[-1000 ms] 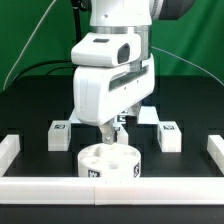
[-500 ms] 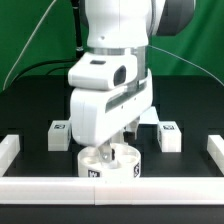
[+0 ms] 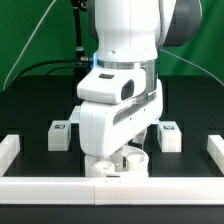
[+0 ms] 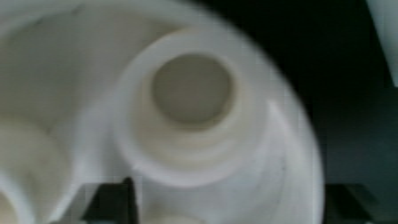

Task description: Assemble stool

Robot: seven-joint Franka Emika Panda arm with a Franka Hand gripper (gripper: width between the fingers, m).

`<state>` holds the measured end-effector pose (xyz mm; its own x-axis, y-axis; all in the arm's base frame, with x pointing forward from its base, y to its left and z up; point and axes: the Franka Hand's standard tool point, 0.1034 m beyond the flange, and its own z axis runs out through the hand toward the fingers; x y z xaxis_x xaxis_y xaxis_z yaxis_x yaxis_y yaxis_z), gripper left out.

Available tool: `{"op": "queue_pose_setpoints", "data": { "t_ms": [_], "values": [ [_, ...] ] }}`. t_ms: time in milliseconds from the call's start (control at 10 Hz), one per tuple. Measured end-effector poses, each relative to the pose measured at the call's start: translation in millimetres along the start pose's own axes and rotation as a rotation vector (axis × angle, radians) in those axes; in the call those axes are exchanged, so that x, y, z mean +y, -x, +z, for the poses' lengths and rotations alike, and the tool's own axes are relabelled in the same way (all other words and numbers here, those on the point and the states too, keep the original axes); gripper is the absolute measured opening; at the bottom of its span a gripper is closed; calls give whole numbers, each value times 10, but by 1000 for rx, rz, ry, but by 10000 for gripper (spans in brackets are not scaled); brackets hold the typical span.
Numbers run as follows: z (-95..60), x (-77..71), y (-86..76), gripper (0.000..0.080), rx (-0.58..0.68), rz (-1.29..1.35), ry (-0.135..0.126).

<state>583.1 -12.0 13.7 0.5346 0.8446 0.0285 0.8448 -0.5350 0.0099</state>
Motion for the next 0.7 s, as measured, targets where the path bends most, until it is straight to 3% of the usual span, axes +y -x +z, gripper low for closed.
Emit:
{"op": "queue_pose_setpoints", "data": {
  "t_ms": [100, 200, 300, 400, 700],
  "values": [
    [1, 0, 1, 387, 0, 0, 0],
    [13, -21, 11, 189, -4, 0, -7],
    [18, -27, 17, 69, -5, 1, -9],
    [25, -55, 42, 69, -14, 4, -21],
    [25, -56, 44, 47, -14, 4, -21]
  ]
}}
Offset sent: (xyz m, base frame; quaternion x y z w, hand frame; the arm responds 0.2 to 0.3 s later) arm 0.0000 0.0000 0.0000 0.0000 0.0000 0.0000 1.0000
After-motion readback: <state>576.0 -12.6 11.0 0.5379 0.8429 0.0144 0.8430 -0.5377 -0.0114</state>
